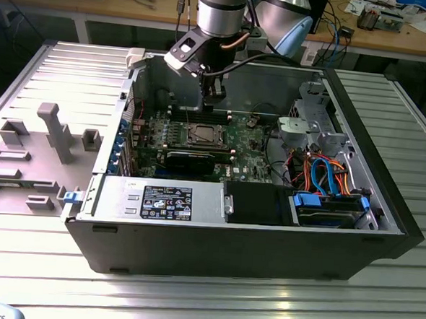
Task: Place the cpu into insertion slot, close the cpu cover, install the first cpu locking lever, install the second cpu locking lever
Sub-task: 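Install the first cpu locking lever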
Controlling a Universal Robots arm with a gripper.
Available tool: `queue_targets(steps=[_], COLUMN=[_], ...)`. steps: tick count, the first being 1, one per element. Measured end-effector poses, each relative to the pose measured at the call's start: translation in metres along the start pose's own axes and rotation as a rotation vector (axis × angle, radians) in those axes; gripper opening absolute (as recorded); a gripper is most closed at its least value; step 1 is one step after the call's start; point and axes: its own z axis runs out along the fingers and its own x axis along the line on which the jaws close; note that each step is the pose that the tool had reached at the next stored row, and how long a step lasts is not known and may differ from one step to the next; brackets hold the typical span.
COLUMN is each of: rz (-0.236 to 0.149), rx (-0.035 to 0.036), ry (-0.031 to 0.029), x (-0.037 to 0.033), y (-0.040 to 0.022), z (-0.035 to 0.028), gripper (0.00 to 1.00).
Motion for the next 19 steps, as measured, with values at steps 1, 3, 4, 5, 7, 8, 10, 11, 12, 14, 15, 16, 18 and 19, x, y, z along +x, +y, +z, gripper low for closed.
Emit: queue_targets(steps=[1, 3, 4, 5, 7, 8, 10, 11, 12, 14, 15, 16, 18, 19], rz=[-0.002, -0.005, -0.006, -0.009, -0.013, -0.014, -0.019, -0.022, -0.024, -0.035, -0.038, -0.041, -0.047, -0.049], rx=[0.0, 0.0, 0.0, 0.0, 0.0001, 0.0001, 0.0001, 0.0001, 0.0002, 0.0002, 0.0002, 0.0003, 0.0003, 0.0004], ry=[0.0, 0.0, -0.0001, -0.0001, -0.0002, -0.0002, -0.0003, -0.0003, -0.0004, -0.0005, -0.0005, -0.0006, -0.0007, -0.0007], x=[0.0, 0.0, 0.0, 0.0, 0.0, 0.0, 0.0, 0.0, 0.0, 0.0, 0.0, 0.0, 0.0, 0.0], y=[0.0, 0.0, 0.0, 0.0, 0.0, 0.0, 0.0, 0.0, 0.0, 0.0, 0.0, 0.0, 0.0, 0.0], z=[0.0, 0.0, 0.0, 0.0, 0.0, 0.0, 0.0, 0.0, 0.0, 0.0, 0.0, 0.0, 0.0, 0.0], gripper=[0.11, 0.11, 0.11, 0.11, 0.11, 0.11, 0.11, 0.11, 0.11, 0.11, 0.11, 0.11, 0.11, 0.11])
